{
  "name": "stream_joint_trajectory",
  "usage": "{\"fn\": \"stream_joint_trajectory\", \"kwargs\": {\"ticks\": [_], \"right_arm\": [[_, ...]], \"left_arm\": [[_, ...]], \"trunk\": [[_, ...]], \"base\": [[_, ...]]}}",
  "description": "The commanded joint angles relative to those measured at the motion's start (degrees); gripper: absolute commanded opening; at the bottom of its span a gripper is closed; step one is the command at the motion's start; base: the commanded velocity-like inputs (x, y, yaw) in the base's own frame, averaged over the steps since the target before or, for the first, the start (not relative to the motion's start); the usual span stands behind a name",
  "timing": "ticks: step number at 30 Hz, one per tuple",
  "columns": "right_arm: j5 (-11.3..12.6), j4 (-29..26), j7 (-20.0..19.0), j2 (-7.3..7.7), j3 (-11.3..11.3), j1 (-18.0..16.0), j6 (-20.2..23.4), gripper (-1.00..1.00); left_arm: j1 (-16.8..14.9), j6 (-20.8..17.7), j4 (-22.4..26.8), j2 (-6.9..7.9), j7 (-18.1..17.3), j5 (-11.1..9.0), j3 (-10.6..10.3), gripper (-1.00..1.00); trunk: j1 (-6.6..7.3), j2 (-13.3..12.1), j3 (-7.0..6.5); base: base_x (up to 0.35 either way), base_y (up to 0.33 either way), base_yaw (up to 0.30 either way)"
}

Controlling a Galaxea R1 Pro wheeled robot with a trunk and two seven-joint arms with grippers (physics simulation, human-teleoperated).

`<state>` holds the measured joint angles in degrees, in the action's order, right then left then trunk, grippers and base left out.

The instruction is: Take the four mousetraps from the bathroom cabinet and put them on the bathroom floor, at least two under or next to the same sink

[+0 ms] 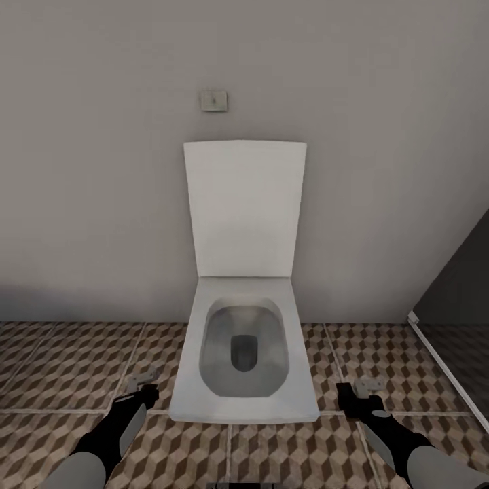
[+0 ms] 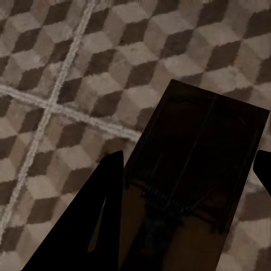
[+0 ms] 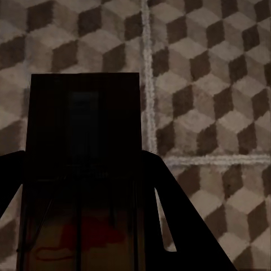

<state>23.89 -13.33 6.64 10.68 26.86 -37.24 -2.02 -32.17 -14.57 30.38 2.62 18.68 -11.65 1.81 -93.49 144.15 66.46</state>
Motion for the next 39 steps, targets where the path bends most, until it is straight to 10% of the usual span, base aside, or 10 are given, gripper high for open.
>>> {"fn": "stream_joint_trajectory", "kwargs": {"ticks": [1,30,39], "right_arm": [[0.7,-0.1,0.2,0.04,0.5,0.0,-0.2,-1.0],[0.8,-4.0,0.5,0.57,0.4,-0.2,-0.2,-1.0],[0.8,-4.0,0.5,0.58,0.4,-0.2,-0.2,-1.0]], "left_arm": [[0.0,0.3,0.1,0.09,0.3,-0.5,-0.1,-1.0],[0.0,1.1,2.3,0.8,0.0,-0.6,-0.1,-1.0],[0.0,1.1,2.7,0.7,0.4,-0.6,-0.1,-1.0]], "trunk": [[-0.01,0.0,0.28],[-0.76,0.4,6.7],[-0.76,0.4,6.7]], "base": [[0.0,0.0,0.0],[0.0,0.0,0.0],[0.0,0.0,0.0]]}}
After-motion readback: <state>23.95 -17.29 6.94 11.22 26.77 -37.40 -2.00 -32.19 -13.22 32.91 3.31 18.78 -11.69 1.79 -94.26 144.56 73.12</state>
